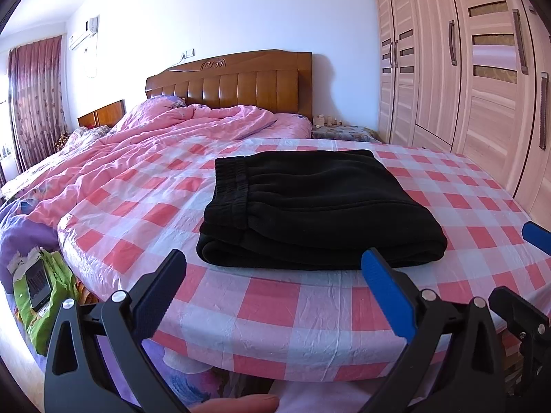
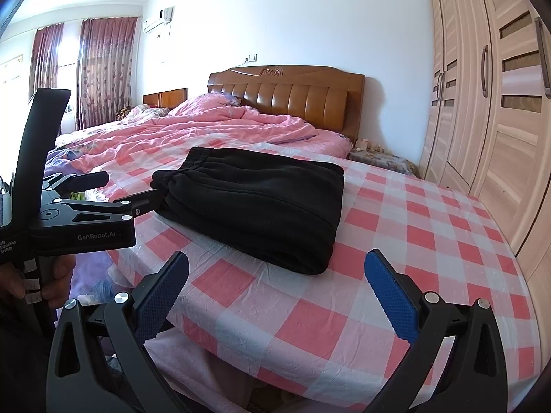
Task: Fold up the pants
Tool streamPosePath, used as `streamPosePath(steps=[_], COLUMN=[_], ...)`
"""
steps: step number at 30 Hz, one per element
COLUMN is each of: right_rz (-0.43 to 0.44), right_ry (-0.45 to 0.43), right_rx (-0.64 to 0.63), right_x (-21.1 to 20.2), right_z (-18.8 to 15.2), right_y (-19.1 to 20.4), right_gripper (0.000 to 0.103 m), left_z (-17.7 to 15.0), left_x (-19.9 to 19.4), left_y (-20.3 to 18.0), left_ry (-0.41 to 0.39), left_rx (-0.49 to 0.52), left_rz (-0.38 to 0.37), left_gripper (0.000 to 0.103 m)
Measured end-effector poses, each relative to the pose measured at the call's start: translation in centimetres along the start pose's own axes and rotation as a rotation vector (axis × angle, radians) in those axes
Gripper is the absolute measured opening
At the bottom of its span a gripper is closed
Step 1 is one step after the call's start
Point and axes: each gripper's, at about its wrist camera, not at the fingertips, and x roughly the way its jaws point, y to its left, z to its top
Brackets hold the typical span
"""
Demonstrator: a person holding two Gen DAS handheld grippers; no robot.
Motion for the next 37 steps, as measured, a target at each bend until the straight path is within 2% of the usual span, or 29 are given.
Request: streamPosePath(steps=[24, 29, 37], right_rz=[0.002, 0.003, 0.006], right_ry=[0.005, 0.007, 0.01], right_rx=[0.002, 0.006, 0.008], right_x=[-0.02, -0.14, -0.18], right_z=[-0.25, -0.47, -0.55], right_y=[0.27, 0.44, 0.51], right_gripper=[0.099, 0.099, 0.099], left_z=[0.05, -0.49, -0.66], left_x=[0.0, 0.02, 0.35], left_y=[0.05, -0.28, -0.15], left_ry=[0.0, 0.003, 0.03], left_rx=[0.001, -0.003, -0.018], left_rz=[-0.006, 0.021, -0.002], left_gripper=[0.102, 0.102, 0.102])
